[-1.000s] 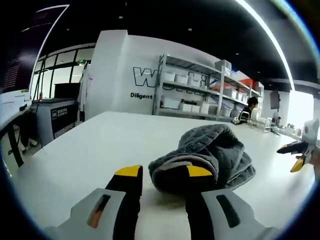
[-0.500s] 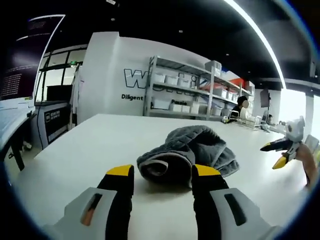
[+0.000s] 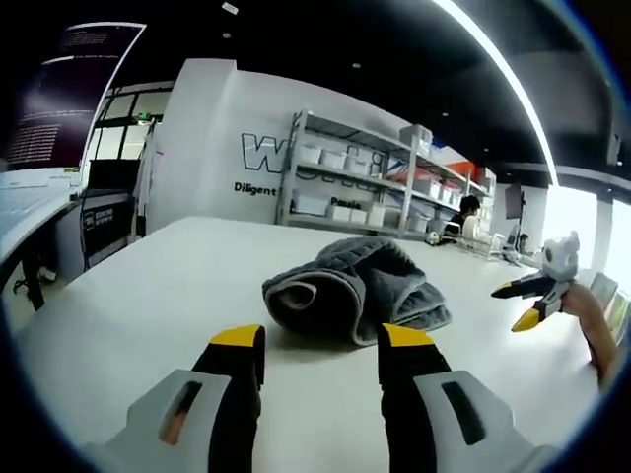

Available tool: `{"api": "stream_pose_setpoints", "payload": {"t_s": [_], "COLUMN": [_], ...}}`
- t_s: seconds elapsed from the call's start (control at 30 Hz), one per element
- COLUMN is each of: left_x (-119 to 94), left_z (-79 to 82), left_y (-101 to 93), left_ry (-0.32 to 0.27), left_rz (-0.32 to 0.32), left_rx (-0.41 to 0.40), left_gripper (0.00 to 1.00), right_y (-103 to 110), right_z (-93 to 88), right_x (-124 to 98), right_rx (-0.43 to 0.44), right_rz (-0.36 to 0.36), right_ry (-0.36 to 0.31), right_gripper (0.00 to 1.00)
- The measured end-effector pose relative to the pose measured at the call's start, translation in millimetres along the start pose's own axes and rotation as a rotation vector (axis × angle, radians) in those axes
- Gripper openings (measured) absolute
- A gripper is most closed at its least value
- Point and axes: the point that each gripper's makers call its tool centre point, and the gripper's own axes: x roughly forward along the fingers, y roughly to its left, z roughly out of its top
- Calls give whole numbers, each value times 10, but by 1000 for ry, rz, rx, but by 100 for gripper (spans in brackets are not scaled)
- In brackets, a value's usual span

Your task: Open the folded towel by lifting each exposed corner and separating the folded layers until the towel lies flat within the target outline without major curled edges

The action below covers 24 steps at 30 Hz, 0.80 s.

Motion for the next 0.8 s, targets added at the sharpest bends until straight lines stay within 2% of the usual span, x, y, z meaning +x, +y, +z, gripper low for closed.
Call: {"api": "stream_pose_setpoints", "payload": {"t_s": [0.03, 0.17, 0.27, 0.43, 0.57, 0.67, 0.77, 0.8], "left_x": [-12, -38, -53, -73, -90, -97, -86, -79], "left_z": [-12, -75, -120, -129, -183, -180, -161, -185], "left_y": [-6, -27, -85, -162, -193, -219, -267, -303], "left_ry": [2, 20, 31, 36, 65, 65, 55, 70], "left_rz": [-5, -15, -42, -74, -78, -90, -108, -122], "left_rx": [0, -11, -11, -21, -16, -24, -10, -1], "left_gripper": [46, 62, 63, 72, 85, 89, 99, 99], "right_y": [-2, -16, -26, -22, -27, -19, -19, -21], "right_z": [-2, -22, -54, -119, -136, -129, -126, -124], "right_x": [5, 24, 50, 92, 100, 104, 103, 101], "right_rx": [0, 3, 9, 13, 15, 22, 18, 16], "right_rz": [1, 1, 2, 4, -3, -1, 0, -1], "right_ry": [1, 5, 13, 36, 45, 41, 42, 42], "right_gripper": [84, 84, 84, 84, 86, 86, 86, 86]}}
